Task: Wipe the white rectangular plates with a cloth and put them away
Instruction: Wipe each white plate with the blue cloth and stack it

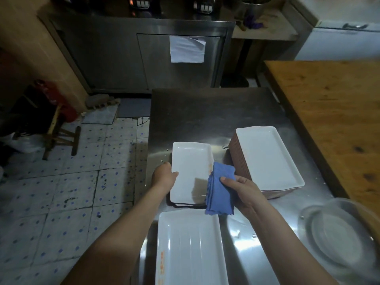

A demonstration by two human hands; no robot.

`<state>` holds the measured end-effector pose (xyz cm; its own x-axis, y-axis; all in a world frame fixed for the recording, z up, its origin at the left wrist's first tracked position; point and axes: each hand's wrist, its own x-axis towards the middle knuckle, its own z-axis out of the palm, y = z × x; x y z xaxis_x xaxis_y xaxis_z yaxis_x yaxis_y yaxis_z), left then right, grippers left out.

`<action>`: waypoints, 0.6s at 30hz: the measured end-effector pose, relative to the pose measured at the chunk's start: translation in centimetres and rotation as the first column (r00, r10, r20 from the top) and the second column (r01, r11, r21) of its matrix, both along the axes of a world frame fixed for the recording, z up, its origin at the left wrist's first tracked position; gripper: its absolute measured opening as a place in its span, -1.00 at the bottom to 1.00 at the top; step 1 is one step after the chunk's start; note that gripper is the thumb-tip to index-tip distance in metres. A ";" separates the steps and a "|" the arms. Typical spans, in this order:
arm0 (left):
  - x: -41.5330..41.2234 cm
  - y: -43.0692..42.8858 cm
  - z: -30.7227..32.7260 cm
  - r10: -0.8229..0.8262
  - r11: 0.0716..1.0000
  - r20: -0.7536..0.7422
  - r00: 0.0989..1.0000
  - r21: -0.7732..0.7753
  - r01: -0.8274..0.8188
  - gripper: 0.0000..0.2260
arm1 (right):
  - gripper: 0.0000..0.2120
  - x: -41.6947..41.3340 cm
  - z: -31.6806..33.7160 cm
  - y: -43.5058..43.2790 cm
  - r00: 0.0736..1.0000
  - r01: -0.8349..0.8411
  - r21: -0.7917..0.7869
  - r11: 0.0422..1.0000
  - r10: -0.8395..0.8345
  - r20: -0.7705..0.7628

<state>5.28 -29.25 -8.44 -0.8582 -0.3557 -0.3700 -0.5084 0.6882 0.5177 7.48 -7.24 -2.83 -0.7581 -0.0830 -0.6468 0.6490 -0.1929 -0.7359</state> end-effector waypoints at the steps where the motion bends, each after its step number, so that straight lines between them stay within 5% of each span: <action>1: -0.1 -0.2 0.0 0.017 1.000 -0.013 1.000 0.010 -0.017 -0.89 | -0.91 -0.2 0.0 0.2 1.000 0.015 0.008 1.000 -0.015 0.002; 11: 0.4 -1.2 0.7 0.247 0.938 -0.113 0.962 0.279 -0.208 -0.89 | -0.90 -0.2 1.2 1.3 0.997 0.082 0.045 0.996 -0.082 -0.012; 18: 1.5 -0.2 5.6 0.418 0.806 -0.142 0.898 0.514 -0.294 -0.92 | -0.88 0.7 6.5 1.5 0.975 -0.010 0.106 0.994 0.033 -0.220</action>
<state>6.75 -29.46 -2.84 -0.7875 -0.4899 -0.3741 -0.4882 0.1252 0.8637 8.19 -5.71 3.65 -0.8820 -0.0420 -0.4694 0.4712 -0.0955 -0.8768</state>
